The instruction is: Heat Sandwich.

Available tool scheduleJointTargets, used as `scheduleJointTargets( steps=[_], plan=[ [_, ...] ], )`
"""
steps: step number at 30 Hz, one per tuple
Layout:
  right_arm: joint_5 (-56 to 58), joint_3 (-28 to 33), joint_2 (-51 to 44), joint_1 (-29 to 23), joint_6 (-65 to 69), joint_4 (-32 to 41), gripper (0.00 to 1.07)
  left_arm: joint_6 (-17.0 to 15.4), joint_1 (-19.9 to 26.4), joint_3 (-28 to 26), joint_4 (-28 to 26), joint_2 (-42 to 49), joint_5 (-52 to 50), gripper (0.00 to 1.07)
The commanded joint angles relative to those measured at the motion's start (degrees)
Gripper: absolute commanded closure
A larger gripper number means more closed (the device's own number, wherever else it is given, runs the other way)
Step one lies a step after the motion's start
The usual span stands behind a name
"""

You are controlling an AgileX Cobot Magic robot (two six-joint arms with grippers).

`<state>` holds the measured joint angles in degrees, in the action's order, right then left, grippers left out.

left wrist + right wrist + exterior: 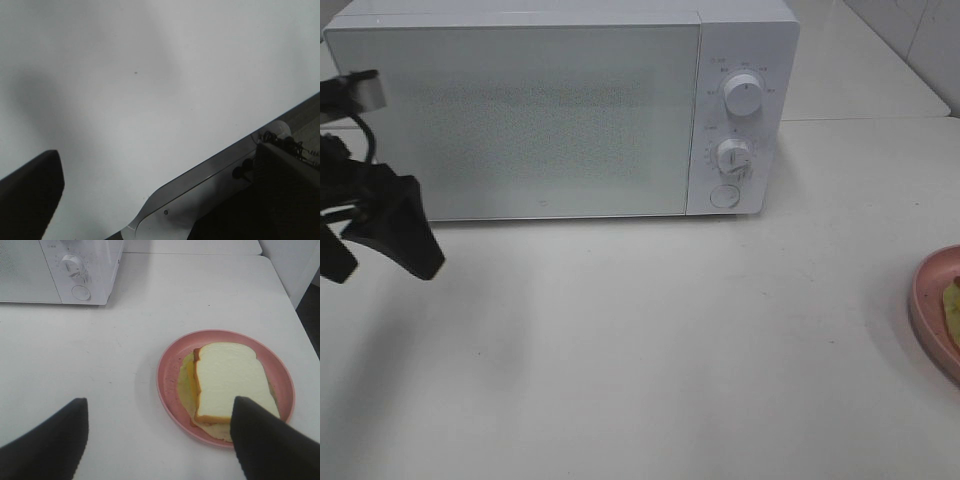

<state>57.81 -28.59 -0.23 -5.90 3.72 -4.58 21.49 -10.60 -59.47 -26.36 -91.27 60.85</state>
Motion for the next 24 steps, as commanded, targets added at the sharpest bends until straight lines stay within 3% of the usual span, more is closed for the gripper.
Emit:
scheduleJointTargets(
  steps=[1,7,11,17,24],
  plan=[
    [-0.74,0.06,-1.55,0.23,-0.23,0.06,0.32,-3.44,4.3,1.15,2.06,2.86,1.95,0.09],
    [-0.74,0.06,-1.55,0.23,-0.23,0.06,0.32,-8.65,14.15,1.6,5.1,8.59,4.01,0.09],
    [-0.74,0.06,-1.55,0.23,-0.23,0.06,0.32,-12.49,17.07,1.66,9.45,11.46,4.53,0.09],
    [-0.74,0.06,-1.55,0.23,-0.23,0.06,0.32,-17.25,17.19,2.12,15.81,16.84,5.56,0.09],
    [-0.74,0.06,-1.55,0.23,-0.23,0.06,0.32,-17.3,17.19,6.13,16.9,25.15,3.27,0.09]
  ],
)
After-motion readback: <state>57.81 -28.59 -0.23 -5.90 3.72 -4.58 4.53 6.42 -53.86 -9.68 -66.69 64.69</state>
